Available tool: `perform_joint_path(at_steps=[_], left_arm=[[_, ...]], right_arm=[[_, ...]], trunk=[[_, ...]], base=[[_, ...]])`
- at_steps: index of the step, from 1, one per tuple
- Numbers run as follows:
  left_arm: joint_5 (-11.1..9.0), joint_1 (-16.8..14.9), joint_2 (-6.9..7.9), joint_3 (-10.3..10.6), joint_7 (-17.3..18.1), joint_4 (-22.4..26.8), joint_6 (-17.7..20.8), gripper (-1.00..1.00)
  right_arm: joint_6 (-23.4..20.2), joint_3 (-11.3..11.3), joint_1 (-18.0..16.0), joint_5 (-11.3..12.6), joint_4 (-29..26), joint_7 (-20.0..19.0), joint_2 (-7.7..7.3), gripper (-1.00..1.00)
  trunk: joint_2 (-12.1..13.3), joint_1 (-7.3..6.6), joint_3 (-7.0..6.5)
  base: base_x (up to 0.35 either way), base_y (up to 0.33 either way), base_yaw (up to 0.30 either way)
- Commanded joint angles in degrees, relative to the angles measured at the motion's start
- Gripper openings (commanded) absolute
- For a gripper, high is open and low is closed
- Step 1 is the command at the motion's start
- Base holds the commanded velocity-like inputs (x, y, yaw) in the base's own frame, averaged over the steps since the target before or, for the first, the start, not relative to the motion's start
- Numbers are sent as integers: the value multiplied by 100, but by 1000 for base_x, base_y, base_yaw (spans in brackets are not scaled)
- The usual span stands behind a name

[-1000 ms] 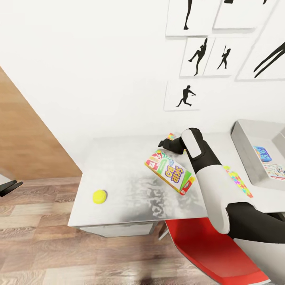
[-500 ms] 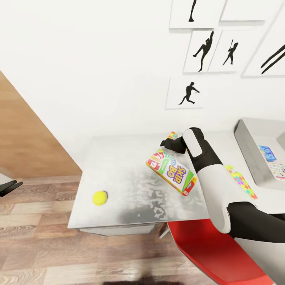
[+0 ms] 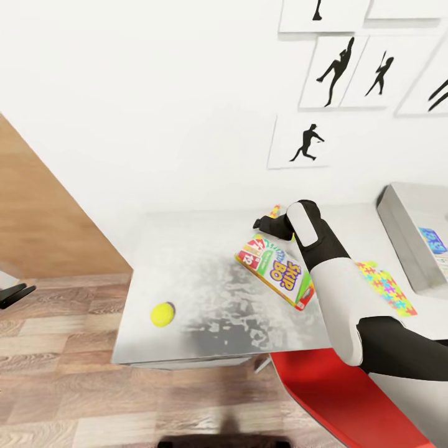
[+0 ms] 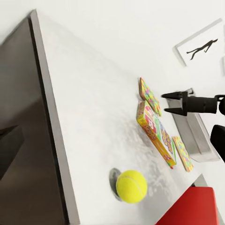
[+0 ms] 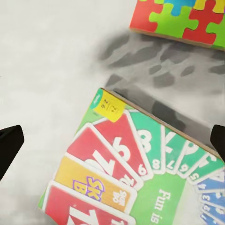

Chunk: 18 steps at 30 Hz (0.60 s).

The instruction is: Put all the toys in the child's room - the three board games (two on the bed and one on the table), the two jigsaw puzzles on the table, and the tennis ball on the table - inside the toy box on the table in the child's room.

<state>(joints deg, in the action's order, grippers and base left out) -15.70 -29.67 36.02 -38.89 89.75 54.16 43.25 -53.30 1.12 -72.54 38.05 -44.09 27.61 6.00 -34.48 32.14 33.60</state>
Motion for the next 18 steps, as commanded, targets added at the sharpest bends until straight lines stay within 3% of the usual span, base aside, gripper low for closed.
perform_joint_path(at_steps=[1,18], left_arm=[[5,-4,1,-1,25,-2,61,100],[6,-4,1,-1,25,-2,60,100]], right_arm=[[-6,11,-5,57,-4,60,-1,100],[-5,16,-3,46,-4,61,-2,100]], trunk=[[-7,2,16],[-7,2,175]], base=[[19,94,0],[3,15,0]])
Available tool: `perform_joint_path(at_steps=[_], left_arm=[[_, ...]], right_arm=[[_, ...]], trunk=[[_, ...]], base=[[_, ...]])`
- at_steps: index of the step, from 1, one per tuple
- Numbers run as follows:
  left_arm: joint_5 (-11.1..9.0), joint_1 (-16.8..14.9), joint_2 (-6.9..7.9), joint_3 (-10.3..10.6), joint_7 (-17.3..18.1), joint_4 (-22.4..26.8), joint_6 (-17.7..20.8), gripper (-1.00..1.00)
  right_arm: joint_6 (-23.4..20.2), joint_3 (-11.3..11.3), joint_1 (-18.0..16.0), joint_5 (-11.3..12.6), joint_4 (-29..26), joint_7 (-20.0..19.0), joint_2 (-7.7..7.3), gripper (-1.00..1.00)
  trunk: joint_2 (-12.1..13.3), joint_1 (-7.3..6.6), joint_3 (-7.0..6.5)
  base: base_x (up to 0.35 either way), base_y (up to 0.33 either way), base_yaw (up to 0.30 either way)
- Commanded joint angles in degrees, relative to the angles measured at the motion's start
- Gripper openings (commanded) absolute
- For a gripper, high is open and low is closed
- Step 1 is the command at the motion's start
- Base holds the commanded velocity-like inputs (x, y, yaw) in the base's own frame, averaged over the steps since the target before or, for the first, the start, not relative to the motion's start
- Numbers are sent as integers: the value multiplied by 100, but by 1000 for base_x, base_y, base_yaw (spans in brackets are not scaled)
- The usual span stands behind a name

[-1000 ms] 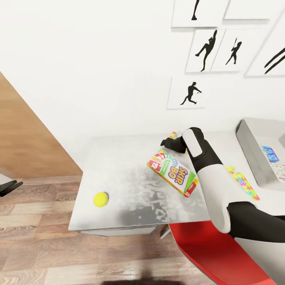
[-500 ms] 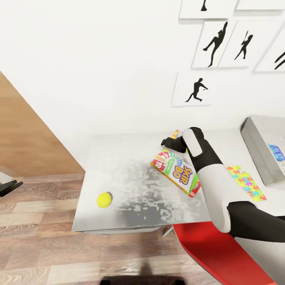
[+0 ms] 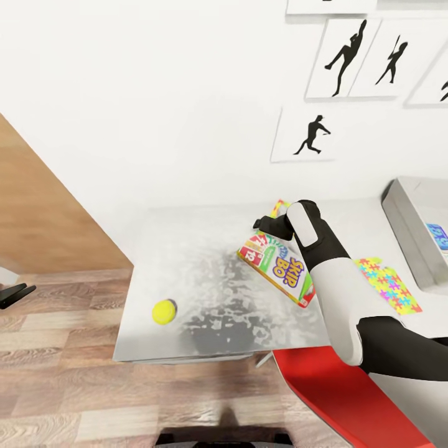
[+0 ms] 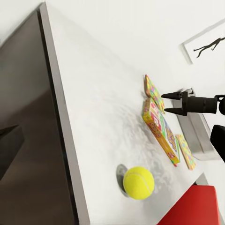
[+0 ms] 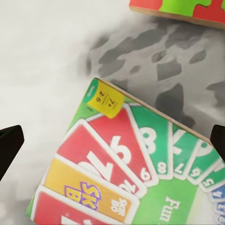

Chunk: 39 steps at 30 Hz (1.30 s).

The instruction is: Put all the toys in the child's room - the three board games (two on the bed and one on the table), the two jigsaw puzzles on the table, and the tennis ball on the table - inside the toy box on the table in the child's room.

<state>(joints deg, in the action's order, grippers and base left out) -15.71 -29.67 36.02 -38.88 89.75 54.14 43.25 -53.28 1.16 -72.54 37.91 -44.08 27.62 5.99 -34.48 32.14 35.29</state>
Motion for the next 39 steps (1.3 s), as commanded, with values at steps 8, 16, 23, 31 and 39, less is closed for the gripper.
perform_joint_path(at_steps=[8,16,23,31,39], left_arm=[[6,-3,1,-2,25,-1,61,100],[6,-3,1,1,25,0,61,100],[6,-3,1,-3,25,-1,61,100],[6,-3,1,-5,25,-3,61,100],[6,-3,8,-5,25,-1,61,100]], right_arm=[[-7,6,-6,59,-4,67,-19,100],[-7,19,-79,59,-4,100,-173,100],[-8,25,-157,59,-4,156,-191,100],[-7,46,-161,59,-4,181,-181,100],[-7,45,-146,59,-7,183,-184,100]], trunk=[[-7,1,81],[-7,1,156],[-7,1,222],[-7,1,273],[-7,1,279]], base=[[0,0,0],[0,0,0],[0,0,0],[0,70,0],[0,83,0]])
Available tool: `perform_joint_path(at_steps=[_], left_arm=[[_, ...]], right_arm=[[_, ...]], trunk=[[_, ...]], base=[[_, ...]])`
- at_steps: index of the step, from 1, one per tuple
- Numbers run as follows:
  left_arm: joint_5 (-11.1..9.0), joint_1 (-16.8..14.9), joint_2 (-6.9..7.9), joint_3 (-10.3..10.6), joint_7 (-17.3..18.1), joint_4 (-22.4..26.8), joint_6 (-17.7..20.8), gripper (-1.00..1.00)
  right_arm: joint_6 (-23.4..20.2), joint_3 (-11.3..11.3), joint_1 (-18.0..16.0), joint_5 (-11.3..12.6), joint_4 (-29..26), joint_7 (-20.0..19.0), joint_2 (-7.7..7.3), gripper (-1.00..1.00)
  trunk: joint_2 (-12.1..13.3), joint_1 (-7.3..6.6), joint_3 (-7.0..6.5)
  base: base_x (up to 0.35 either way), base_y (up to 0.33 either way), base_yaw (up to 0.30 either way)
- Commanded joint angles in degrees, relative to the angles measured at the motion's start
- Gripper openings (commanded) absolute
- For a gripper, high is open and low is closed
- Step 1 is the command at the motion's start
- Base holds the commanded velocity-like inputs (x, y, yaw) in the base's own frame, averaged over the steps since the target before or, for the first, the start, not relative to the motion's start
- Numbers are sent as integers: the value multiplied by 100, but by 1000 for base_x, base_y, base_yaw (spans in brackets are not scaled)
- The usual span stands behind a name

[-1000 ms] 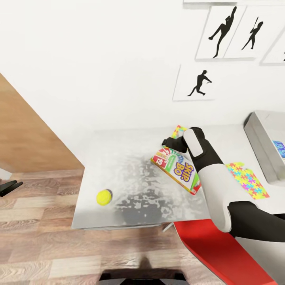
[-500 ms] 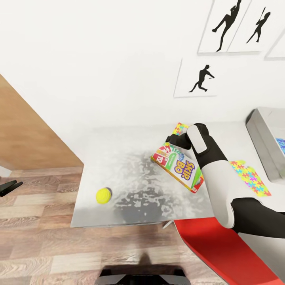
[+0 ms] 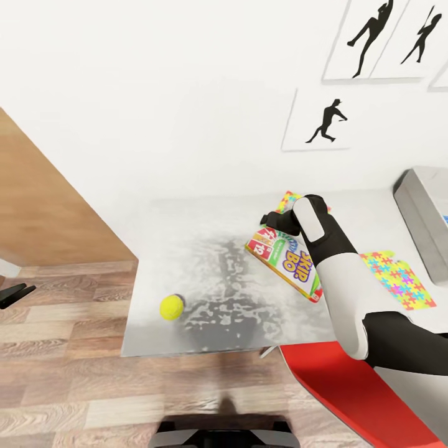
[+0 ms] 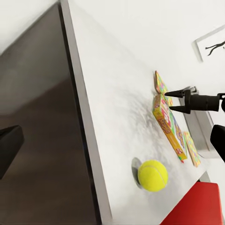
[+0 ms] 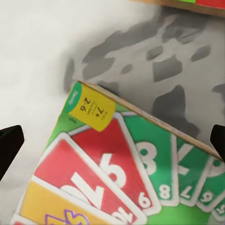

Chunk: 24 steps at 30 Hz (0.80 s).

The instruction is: Put all the toys in the child's room - the three board games (two on the bed and one on the table), the two jigsaw puzzles on the table, and the tennis ball on the table - inside the toy box on the table in the child's room.

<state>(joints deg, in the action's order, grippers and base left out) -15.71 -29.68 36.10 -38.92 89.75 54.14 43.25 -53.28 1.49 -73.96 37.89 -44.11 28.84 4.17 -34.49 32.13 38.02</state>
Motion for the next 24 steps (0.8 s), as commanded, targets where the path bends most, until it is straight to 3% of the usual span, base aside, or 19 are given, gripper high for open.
perform_joint_path(at_steps=[1,24], left_arm=[[6,-3,2,-1,25,0,61,100],[2,-3,3,-1,25,-8,61,100]], right_arm=[[-7,11,-4,60,-3,60,-2,100],[-6,9,5,60,-12,60,-12,100]], trunk=[[-6,2,6],[-6,2,6]], base=[[0,16,0],[13,14,0]])
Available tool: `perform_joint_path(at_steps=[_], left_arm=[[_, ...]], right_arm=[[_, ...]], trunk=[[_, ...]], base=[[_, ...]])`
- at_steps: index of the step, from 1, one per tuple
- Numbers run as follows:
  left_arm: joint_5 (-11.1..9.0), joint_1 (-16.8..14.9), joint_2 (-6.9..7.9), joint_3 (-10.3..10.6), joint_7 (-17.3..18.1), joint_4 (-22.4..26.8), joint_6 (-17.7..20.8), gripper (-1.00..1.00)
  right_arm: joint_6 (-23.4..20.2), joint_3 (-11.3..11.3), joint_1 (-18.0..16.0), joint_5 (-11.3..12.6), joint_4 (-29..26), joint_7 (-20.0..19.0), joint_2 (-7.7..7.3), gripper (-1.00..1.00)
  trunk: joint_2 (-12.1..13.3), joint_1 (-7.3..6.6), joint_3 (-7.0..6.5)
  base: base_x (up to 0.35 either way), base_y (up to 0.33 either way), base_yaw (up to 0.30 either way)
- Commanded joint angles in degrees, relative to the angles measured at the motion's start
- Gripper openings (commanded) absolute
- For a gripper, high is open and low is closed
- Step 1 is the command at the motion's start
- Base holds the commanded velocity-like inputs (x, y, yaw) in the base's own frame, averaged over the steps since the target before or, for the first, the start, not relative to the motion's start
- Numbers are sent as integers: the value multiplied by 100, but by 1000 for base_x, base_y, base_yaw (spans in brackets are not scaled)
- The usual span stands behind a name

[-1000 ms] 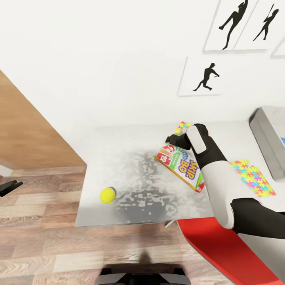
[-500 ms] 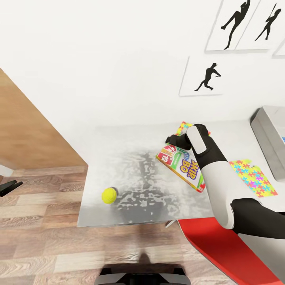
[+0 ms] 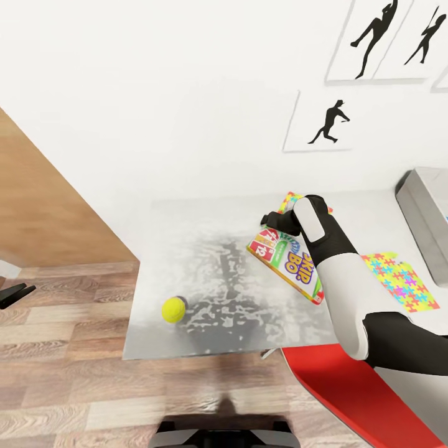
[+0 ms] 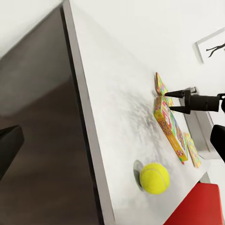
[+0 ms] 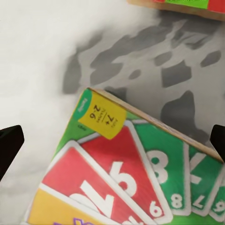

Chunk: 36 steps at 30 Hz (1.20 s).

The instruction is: Put all the toys in the child's room - the three board games (two on the bed and one on the table), the two jigsaw puzzles on the table, and the tennis ball on the table - inside the toy box on the table in the child's room.

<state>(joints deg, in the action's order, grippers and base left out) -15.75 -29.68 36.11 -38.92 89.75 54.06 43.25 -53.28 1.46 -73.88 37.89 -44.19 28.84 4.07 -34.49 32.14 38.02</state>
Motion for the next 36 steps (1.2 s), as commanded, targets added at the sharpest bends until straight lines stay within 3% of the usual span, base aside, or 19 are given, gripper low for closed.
perform_joint_path(at_steps=[1,27,36], left_arm=[[5,-3,1,-1,25,0,61,100],[7,-3,1,-1,25,0,61,100],[4,-3,9,-2,25,0,61,100]], right_arm=[[-6,12,-4,60,-4,60,-2,100],[-7,12,4,60,-2,60,10,100],[-6,12,5,60,-2,60,15,100]], trunk=[[-6,2,6],[-6,2,55],[-6,2,56]], base=[[4,3,0],[0,0,0],[-143,0,0]])
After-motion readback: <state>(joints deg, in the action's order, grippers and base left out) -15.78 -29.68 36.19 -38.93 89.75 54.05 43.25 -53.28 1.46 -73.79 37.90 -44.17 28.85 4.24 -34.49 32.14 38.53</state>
